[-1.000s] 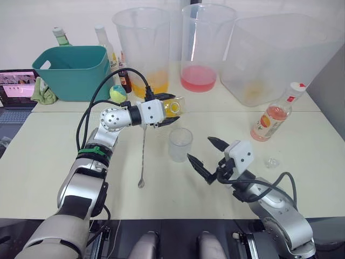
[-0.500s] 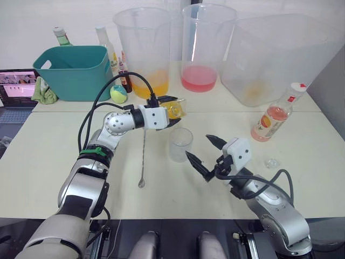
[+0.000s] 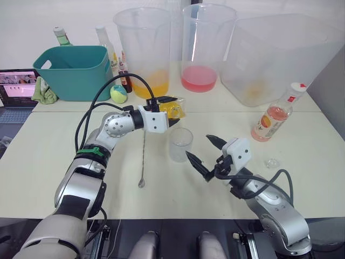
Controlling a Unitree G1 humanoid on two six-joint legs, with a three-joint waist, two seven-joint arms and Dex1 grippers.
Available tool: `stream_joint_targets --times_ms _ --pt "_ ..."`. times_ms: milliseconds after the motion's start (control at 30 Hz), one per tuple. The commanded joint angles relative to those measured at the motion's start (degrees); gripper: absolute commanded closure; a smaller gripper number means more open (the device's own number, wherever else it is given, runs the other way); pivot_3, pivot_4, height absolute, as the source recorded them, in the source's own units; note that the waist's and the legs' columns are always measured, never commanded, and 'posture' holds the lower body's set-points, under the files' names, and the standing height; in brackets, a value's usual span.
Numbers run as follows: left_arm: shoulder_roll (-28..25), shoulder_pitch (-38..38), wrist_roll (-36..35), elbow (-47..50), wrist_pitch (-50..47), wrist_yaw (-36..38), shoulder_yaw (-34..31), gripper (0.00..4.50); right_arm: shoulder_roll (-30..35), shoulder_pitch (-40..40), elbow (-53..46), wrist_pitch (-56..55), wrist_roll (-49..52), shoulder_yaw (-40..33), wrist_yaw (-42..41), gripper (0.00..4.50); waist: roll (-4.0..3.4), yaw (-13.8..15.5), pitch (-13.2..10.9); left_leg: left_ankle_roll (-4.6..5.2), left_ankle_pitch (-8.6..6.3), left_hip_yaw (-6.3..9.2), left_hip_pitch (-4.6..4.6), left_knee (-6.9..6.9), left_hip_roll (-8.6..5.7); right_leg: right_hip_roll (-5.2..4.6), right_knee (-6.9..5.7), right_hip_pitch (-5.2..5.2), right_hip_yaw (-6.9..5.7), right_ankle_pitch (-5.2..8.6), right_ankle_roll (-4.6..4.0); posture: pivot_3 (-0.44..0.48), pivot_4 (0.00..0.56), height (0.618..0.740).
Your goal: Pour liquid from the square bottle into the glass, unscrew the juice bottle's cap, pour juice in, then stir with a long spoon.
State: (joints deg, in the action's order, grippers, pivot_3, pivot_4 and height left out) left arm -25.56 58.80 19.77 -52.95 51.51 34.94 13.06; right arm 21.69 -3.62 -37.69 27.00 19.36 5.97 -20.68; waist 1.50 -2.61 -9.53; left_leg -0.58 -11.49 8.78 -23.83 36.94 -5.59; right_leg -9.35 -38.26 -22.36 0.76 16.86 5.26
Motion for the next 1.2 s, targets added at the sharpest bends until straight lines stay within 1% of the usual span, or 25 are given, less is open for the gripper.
stream_joint_targets --times_ms 33,167,633,1200 --pt "-1.4 3.5 1.8 2.2 3.8 -5.9 -0.5 1.7 -0.2 -0.3 -1.3 0.1 0.3 -0.8 0.0 0.03 0.0 0.0 0.0 0.0 0.0 0.0 0.0 0.0 0.0 0.0 -0.01 0.0 0.0 0.0 0.0 0.0 0.15 0.729" --pt "-1.6 3.7 3.9 2.0 4.2 -8.7 0.4 1.7 -0.2 -0.2 -1.5 0.4 0.4 -1.1 0.0 0.03 0.0 0.0 0.0 -0.01 0.0 0.0 0.0 0.0 0.0 0.0 -0.06 -0.01 0.0 0.0 0.0 0.0 0.15 0.729" --pt "-1.5 3.8 8.7 2.0 5.5 -15.0 3.3 1.7 -0.2 0.7 -1.4 0.9 0.1 -1.8 0.4 0.03 0.0 0.0 0.0 0.0 0.0 0.0 0.0 0.02 -0.02 -0.02 -0.14 -0.02 0.0 0.0 0.0 0.0 0.15 0.729" --pt "-3.8 5.2 16.8 2.4 7.3 -24.1 7.0 1.7 -0.4 1.6 -1.1 0.3 -0.2 -1.9 0.9 0.03 0.0 0.0 0.0 0.0 0.0 0.0 0.0 0.04 -0.05 -0.05 -0.19 -0.04 0.0 0.0 0.01 0.0 0.15 0.729"
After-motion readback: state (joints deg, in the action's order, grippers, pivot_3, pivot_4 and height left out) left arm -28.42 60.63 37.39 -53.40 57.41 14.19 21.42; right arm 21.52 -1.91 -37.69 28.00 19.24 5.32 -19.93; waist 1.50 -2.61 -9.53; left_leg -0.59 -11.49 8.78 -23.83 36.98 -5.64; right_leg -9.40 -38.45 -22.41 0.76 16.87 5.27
